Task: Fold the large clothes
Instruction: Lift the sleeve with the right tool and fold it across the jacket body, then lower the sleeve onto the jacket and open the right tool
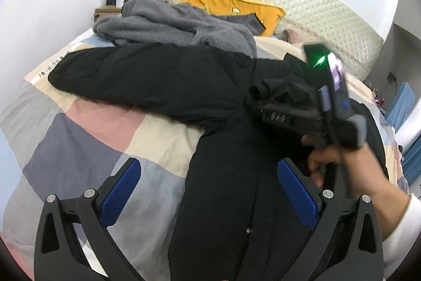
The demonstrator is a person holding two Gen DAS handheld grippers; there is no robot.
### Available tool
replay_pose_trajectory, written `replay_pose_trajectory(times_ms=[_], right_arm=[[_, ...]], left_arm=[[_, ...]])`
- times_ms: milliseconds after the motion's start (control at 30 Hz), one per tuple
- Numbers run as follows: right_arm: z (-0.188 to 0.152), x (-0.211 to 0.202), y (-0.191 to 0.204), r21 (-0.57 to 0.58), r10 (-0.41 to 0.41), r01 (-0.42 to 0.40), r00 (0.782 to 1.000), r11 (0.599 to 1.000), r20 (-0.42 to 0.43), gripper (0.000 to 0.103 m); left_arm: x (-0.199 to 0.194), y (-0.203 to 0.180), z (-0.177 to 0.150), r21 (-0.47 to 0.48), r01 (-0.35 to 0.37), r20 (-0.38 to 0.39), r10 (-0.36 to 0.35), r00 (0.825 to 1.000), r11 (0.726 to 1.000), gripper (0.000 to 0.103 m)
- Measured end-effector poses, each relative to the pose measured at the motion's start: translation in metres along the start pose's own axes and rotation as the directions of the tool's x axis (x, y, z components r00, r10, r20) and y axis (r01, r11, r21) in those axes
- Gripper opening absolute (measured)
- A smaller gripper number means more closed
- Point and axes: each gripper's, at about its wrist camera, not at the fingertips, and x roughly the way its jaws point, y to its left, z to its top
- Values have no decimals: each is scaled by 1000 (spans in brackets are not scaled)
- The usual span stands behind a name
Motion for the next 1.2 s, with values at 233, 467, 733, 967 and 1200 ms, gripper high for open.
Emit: replay_pose_trajectory(times_ms=[233, 467, 733, 967, 1200], right_arm=[[7, -64, 3, 1, 41, -41, 994, 999, 102, 53], [2, -131, -17, 4, -45, 45, 982, 999, 182, 53], [-23, -191, -77, 119, -170, 144, 955, 982, 244, 53], [-74, -228, -139, 217, -290, 241, 928, 946, 232, 53], [-129, -240, -190, 312, -385, 322, 909, 894, 163, 53]], left_arm=[[-4, 1, -1, -12, 37, -4, -37, 999, 999, 103], [-23, -14, -1, 35, 33, 32, -34, 999, 999, 103], [-25, -42, -8, 133, 46, 37, -51, 998, 990, 103], [-21, -64, -16, 191, 74, 28, -81, 996, 979, 103], [-18, -87, -22, 246, 98, 25, -107, 994, 964, 103]])
